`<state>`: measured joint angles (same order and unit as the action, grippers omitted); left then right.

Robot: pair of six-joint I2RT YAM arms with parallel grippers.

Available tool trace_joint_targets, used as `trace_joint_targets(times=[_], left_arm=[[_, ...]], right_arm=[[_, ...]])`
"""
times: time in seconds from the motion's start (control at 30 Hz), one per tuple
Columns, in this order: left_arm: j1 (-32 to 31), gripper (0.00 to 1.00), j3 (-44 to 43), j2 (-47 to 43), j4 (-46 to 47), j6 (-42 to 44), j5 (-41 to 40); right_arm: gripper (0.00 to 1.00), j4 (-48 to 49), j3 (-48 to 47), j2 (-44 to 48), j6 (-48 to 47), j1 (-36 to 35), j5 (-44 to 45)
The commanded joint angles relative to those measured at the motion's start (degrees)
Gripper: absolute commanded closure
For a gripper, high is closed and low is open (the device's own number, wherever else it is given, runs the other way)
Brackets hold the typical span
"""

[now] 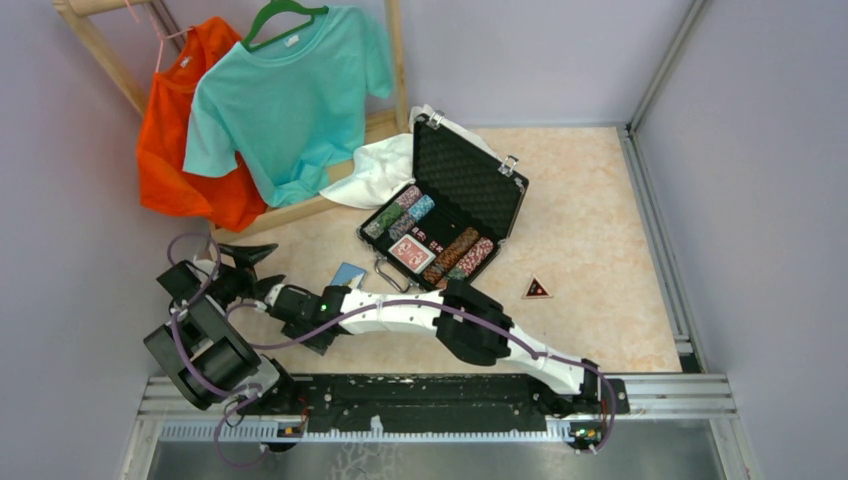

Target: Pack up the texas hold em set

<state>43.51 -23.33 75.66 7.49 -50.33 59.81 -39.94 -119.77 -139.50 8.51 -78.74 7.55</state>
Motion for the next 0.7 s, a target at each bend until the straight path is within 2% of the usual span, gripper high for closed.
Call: trace_joint_targets(times=[0.0, 0.27, 0.67], left_arm=[[0.4, 0.02, 0.3, 0.5, 1.4, 0.4, 1.1], [0.4, 0.02, 0.3, 0.5, 1.5, 0.4, 1.3], [0.4, 0.02, 0.2, 0.1, 1.8, 0.3, 1.4]], right_arm=[[0.55, -0.6, -0.2, -1.3, -0.6, -0.8, 1.2], [0.61, 0.1, 1.0, 0.1, -0.5, -0.7, 2.1], [0.61, 3.3, 7.1, 6.7, -0.3, 1.6, 3.7]])
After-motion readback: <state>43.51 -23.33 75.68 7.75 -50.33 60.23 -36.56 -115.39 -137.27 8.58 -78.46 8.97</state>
